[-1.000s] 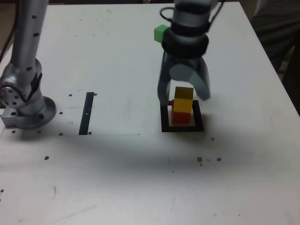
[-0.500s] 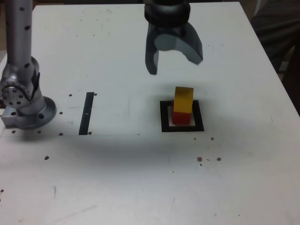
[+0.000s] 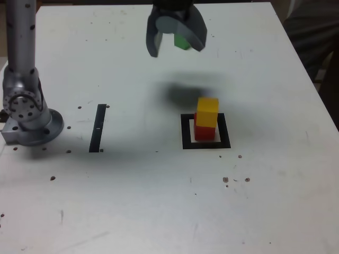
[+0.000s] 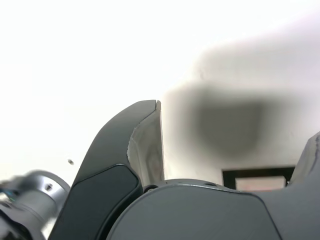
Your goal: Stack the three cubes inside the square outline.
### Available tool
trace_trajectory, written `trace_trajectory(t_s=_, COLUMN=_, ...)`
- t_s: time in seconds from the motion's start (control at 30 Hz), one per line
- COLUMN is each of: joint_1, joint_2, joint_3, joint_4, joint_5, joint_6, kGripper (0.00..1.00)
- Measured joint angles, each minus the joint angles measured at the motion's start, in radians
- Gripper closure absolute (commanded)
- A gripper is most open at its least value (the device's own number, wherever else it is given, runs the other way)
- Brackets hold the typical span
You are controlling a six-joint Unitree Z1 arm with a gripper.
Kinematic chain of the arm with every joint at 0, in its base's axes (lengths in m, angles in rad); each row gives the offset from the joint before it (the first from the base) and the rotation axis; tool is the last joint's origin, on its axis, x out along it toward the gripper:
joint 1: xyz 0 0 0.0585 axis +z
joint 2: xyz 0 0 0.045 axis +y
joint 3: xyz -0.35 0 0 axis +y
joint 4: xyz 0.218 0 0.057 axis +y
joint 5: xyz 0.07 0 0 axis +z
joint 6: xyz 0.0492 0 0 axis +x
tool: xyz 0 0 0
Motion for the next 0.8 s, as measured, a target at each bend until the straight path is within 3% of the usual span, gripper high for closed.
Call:
trace_trajectory(t_s=0.2, joint_1=0.088, joint_2=0.000, joint_3=-0.010, joint_4=-0.028, joint_5=0.031, joint_6=0.148, kGripper=0.00)
trace_trajectory(t_s=0.57, joint_1=0.233, joint_2=0.056, joint_3=-0.134, joint_4=-0.045, joint_5=0.049, joint_6=0.498, kGripper=0.00)
trace_trajectory(t_s=0.8, joint_1=0.283, joint_2=0.095, joint_3=-0.206, joint_4=-0.070, joint_5=0.049, joint_6=0.627, kGripper=0.00)
